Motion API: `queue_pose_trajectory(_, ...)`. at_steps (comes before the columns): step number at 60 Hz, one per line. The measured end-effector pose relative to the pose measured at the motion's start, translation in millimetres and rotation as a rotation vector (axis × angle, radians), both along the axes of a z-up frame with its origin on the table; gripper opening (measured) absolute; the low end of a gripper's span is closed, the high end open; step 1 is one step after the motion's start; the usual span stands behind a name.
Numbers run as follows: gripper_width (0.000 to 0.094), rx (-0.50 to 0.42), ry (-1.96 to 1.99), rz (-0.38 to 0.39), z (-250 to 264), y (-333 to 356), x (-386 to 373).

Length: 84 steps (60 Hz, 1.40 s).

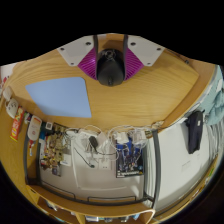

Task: Arrange mouse

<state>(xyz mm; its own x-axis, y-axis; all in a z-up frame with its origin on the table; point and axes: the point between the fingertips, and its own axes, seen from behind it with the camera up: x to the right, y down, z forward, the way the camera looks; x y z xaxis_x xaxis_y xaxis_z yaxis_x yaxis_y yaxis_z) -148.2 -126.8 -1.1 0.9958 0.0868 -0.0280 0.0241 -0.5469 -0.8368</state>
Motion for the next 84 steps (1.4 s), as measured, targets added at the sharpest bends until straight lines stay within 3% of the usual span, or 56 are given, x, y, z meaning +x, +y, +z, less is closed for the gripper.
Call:
queue_pose_trajectory(2, 0.0356, -0.006, -0.015, -0.009, 0.0, 0.3, 1.8)
queue_pose_trajectory(3, 0.0297, -0.006, -0.017, -0.017, -0.6, 0.7, 0.9)
queue_pose_trajectory(5, 0.0315, -0.006, -0.024, -0.021, -1.1, 0.8, 1.7)
queue_pose_trajectory(6, 0.0266, -0.006, -0.022, -0.024, -0.7, 0.7, 2.1)
queue_pose_trajectory(16, 0.0265, -0.041, -0.012, -0.011, 20.0, 6.8, -12.8)
queue_pose_trajectory(30, 0.0267, 0.155, 0.074, -0.009, 167.4, 86.1, -4.2)
queue_pose_trajectory(37, 0.0266, 0.248, 0.068, -0.042, 231.8, 123.8, 44.7)
queue_pose_trajectory(43, 0.0264, 0.271, 0.016, -0.081, 252.5, 147.6, 99.7)
queue_pose_trajectory(51, 0.0264, 0.218, -0.009, -0.117, 224.8, 164.4, 155.9)
queue_pose_trajectory(64, 0.0263, 0.049, -0.017, -0.137, 117.0, 165.8, 200.2)
queue_pose_trajectory(84, 0.0311, -0.149, -0.039, -0.073, 0.3, 146.1, 202.3)
